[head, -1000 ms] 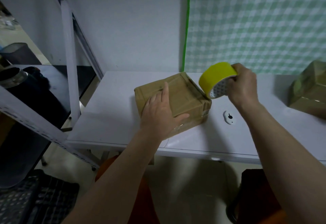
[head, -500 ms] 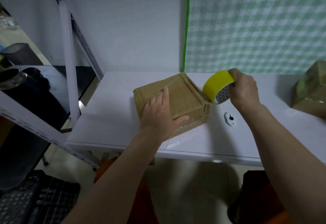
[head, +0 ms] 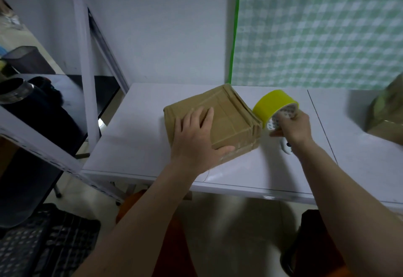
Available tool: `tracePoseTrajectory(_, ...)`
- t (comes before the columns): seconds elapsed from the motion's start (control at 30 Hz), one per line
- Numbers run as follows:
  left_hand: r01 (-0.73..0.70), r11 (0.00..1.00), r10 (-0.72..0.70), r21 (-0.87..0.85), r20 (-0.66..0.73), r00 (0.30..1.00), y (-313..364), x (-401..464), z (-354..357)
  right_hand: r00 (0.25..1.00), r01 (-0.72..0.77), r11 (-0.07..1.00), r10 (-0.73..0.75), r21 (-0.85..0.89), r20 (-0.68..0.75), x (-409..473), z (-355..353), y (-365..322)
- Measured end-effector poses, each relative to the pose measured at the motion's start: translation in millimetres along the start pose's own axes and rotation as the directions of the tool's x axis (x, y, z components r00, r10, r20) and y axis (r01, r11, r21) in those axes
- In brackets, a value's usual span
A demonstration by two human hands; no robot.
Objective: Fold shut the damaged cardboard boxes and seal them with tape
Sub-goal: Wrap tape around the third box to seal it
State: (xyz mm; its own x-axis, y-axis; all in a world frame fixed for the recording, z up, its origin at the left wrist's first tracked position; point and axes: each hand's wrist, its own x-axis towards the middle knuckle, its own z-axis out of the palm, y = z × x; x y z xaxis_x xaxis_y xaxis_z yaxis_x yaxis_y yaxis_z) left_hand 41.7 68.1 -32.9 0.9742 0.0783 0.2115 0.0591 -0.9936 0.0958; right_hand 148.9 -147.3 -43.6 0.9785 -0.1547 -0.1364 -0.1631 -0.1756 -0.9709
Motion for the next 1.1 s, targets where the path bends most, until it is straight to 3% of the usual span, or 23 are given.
tracePoseTrajectory(0.07, -0.005, 0.999, 0.006, -0.032, 0.015, 1.000, -5.1, -3.6, -0.4, 0.975, -0.198, 0.951, 0.167, 0.236, 0.146, -13.3, 11.4, 8.8)
tracePoseTrajectory(0.13, -0.014, 0.997, 0.012, -0.073, -0.031, 0.999, -10.6, -8.3, -1.9, 0.924, -0.325, 0.905, 0.242, 0.273, 0.296, -29.0, 24.8, 10.4)
tracePoseTrajectory(0.2, -0.028, 0.994, 0.019, -0.102, -0.088, 0.996, -15.8, -12.4, -1.7, 0.889, -0.370, 0.875, 0.236, 0.312, 0.392, -37.7, 34.9, 7.4)
tracePoseTrajectory(0.3, -0.018, 0.989, 0.000, -0.150, -0.120, 0.993, -23.1, -17.0, -3.6, 0.899, -0.366, 0.852, 0.221, 0.374, 0.377, -46.1, 40.3, -6.6)
tracePoseTrajectory(0.4, 0.024, 0.965, -0.064, -0.263, -0.142, 0.988, -21.0, -17.1, -8.5, 0.941, -0.288, 0.886, 0.190, 0.365, 0.281, -56.1, 38.5, -27.1)
tracePoseTrajectory(0.5, 0.018, 0.913, -0.048, -0.407, -0.063, 0.997, -1.1, -12.4, -13.2, 0.987, -0.103, 0.961, 0.066, 0.255, 0.148, -65.2, 30.2, -54.3)
tracePoseTrajectory(0.67, -0.158, 0.771, 0.041, -0.617, -0.199, 0.979, 40.9, 3.3, -31.2, 0.969, 0.248, 0.956, -0.247, -0.156, 0.022, -67.2, 8.2, -87.5)
tracePoseTrajectory(0.8, -0.144, 0.703, -0.019, -0.696, -0.222, 0.975, 54.9, 13.6, -36.1, 0.955, 0.284, 0.891, -0.294, -0.354, 0.026, -74.8, 4.4, -89.2)
tracePoseTrajectory(0.93, -0.115, 0.775, -0.050, -0.621, -0.242, 0.969, 42.6, 8.6, -32.7, 0.943, 0.317, 0.850, -0.328, -0.421, 0.048, -76.2, 4.0, -94.5)
tracePoseTrajectory(1.03, -0.090, 0.740, -0.053, -0.667, -0.191, 0.980, 22.6, 1.9, -33.4, 0.902, 0.360, 0.856, -0.422, -0.370, -0.097, -65.0, -6.5, -102.2)
tracePoseTrajectory(1.1, -0.074, 0.724, -0.034, -0.686, -0.142, 0.989, 13.7, 1.6, -36.4, 0.879, 0.406, 0.851, -0.463, -0.333, -0.114, -64.6, -6.8, -105.4)
